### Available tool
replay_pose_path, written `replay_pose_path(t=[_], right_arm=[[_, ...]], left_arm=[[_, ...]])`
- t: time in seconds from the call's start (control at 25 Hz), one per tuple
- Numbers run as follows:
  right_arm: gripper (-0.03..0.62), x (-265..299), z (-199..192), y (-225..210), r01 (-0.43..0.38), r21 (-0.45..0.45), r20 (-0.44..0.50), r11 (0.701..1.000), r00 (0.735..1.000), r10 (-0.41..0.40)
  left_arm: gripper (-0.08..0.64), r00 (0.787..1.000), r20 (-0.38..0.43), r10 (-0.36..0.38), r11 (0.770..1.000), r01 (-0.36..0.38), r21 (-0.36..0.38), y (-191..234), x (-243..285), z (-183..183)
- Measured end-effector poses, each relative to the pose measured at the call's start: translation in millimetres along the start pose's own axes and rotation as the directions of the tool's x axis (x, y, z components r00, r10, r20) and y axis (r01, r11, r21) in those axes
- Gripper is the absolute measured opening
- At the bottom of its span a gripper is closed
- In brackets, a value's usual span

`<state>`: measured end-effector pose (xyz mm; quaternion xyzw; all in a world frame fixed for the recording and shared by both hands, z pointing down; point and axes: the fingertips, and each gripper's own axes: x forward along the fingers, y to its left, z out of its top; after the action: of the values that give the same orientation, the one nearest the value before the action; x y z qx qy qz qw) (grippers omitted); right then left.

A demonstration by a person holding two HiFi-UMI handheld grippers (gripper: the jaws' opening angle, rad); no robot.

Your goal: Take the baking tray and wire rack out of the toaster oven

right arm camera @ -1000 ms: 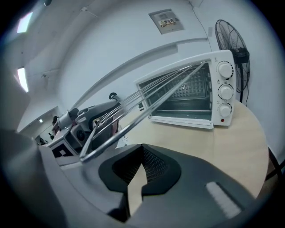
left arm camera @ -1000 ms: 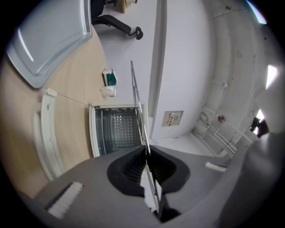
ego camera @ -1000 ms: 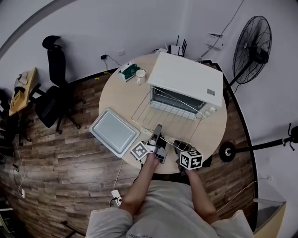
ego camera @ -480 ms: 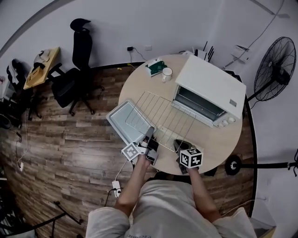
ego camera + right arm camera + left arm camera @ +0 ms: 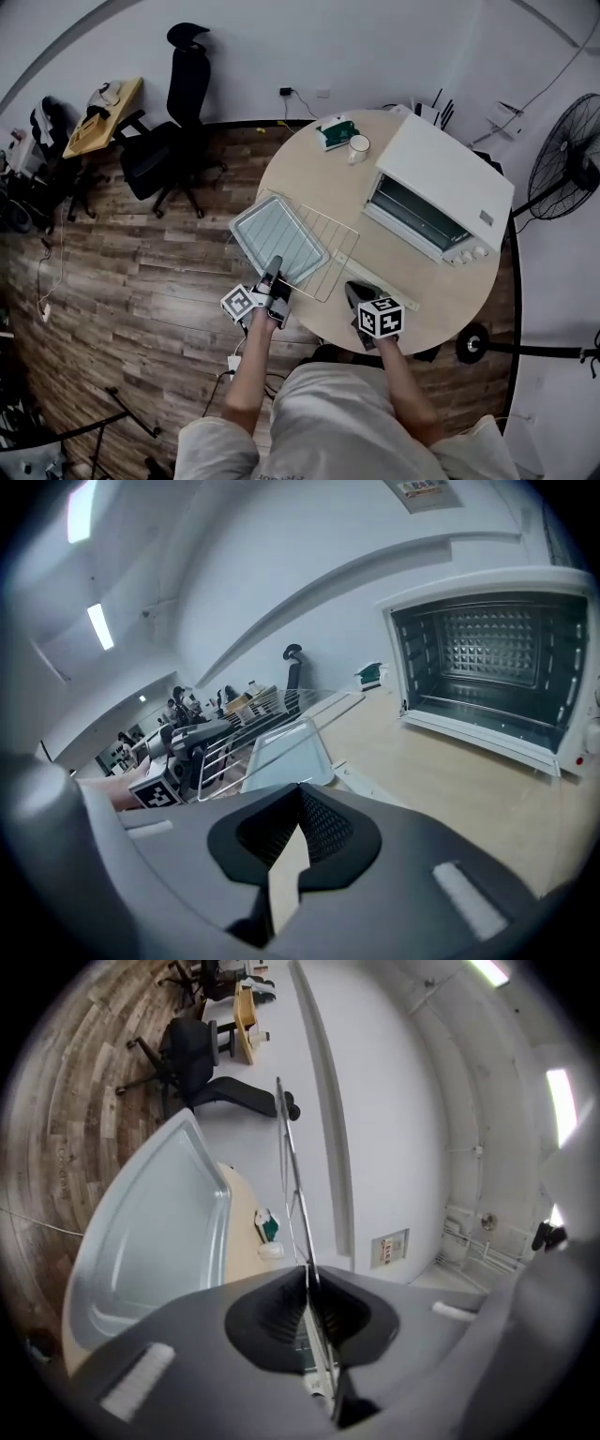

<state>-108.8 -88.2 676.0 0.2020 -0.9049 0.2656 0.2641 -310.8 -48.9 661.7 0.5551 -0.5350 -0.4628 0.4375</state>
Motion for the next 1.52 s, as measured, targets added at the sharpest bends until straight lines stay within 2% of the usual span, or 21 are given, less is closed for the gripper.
replay_pose_path(t=[0.36, 0.52, 0.68, 0.96, 1.12, 1.32, 1.52], right_arm=[[-0.005, 6, 2, -1, -0.005, 0.002, -0.008, 1.000, 1.000, 0.005], [-0.005, 11, -1, 7, -0.021, -0.014, -0.027, 1.000, 0.999, 0.020], [-0.005, 14, -8, 9, -0.028, -0.020, -0.040, 0.999, 0.999, 0.027], [-0.005, 15, -11, 14, -0.023, -0.030, -0.056, 0.999, 0.998, 0.021], [-0.005, 12, -12, 11, -0.009, -0.025, -0.055, 1.000, 0.998, 0.007], [-0.005, 9, -16, 2, 0.013, -0.016, -0.058, 1.000, 0.998, -0.014], [-0.005, 5, -16, -1, 0.024, -0.011, -0.064, 1.000, 0.998, -0.024]], left_arm=[[0.060, 0.986, 0.001, 0.170, 0.985, -0.170, -0.007, 67, -53, 45], [0.060, 0.980, 0.020, 0.196, 0.980, -0.196, -0.029, 87, -71, 65], [0.060, 0.966, 0.037, 0.254, 0.967, -0.253, -0.023, 108, -82, 76], [0.058, 0.931, -0.024, 0.364, 0.930, -0.362, 0.070, 133, -73, 73], [0.063, 0.898, -0.029, 0.440, 0.891, -0.432, 0.143, 144, -70, 80], [0.063, 0.883, -0.034, 0.467, 0.873, -0.455, 0.175, 151, -65, 83], [0.084, 0.869, -0.039, 0.494, 0.860, -0.481, 0.169, 160, -59, 86]])
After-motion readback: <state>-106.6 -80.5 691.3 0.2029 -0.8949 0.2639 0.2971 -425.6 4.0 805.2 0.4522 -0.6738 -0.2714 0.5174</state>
